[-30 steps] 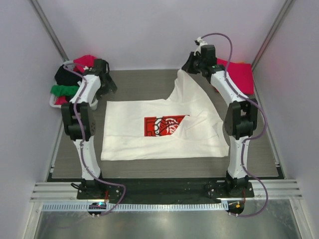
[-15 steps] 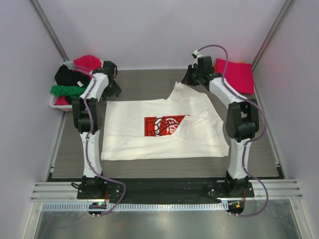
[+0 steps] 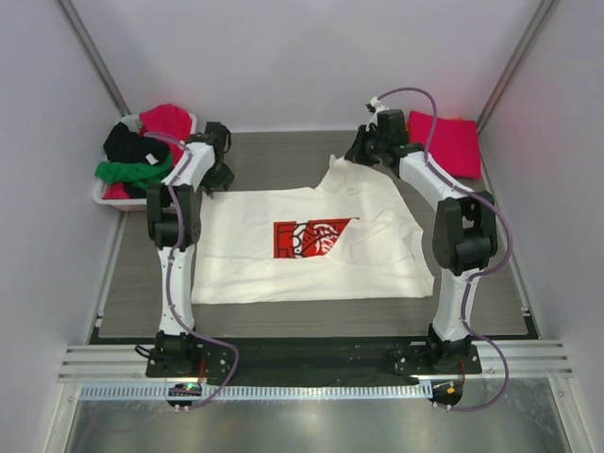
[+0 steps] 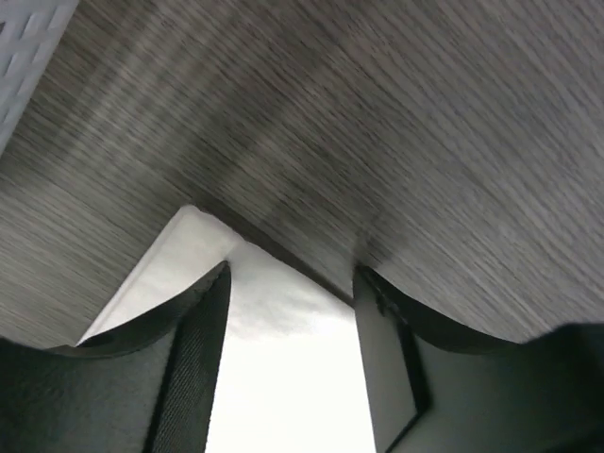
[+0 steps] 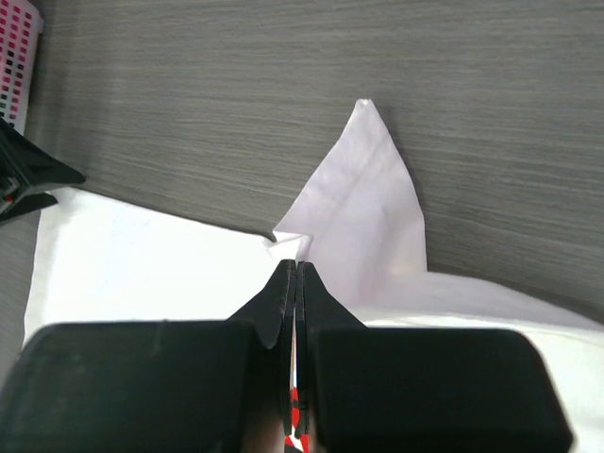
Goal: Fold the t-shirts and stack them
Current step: Fold the tshirt
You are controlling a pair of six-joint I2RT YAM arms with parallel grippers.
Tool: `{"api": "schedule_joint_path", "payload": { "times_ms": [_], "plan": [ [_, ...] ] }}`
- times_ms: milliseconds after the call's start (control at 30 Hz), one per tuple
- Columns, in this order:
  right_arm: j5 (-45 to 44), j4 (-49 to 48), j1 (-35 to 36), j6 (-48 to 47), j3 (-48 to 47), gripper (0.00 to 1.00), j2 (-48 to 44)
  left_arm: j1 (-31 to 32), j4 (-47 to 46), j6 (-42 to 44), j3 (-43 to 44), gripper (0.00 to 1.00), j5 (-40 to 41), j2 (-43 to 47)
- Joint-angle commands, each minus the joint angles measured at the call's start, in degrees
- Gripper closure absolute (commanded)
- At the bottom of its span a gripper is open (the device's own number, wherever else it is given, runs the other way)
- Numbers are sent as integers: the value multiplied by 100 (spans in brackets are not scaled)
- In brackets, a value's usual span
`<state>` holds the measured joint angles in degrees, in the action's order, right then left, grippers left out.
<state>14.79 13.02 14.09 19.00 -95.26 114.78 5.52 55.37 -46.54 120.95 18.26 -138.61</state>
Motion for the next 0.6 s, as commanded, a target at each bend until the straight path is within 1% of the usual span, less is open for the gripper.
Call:
{"api": "schedule_joint_path", "payload": {
  "times_ms": [0,33,67,167,200,267,300,433,500,567],
  "plan": [
    [16,-282,-2,24,148,99,-404,-235,26,-214,8,46,160,-325],
    [7,-299,-11,33,175,99,-421,-227,35,-232,-18,49,151,-334],
    [-2,-308,-11,42,244,99,-439,-227,35,-258,-44,55,125,-334],
    [7,-344,-37,33,315,99,-509,-227,-18,-294,-133,61,46,-316],
    [7,-352,-46,33,333,99,-518,-227,-1,-311,-133,68,29,-316],
    [7,-344,-46,24,333,99,-562,-227,26,-320,-124,72,-33,-290],
    [7,-335,-55,24,333,99,-597,-227,70,-338,-98,80,-59,-255],
    [94,-300,-64,-11,377,99,-834,-227,184,-347,-141,94,-165,-10],
    [77,-256,-64,-28,508,99,-1071,-218,219,-355,-263,100,-226,123],
    [42,-238,-64,-28,753,99,-1395,-201,211,-329,-491,100,-235,395]
  ]
}}
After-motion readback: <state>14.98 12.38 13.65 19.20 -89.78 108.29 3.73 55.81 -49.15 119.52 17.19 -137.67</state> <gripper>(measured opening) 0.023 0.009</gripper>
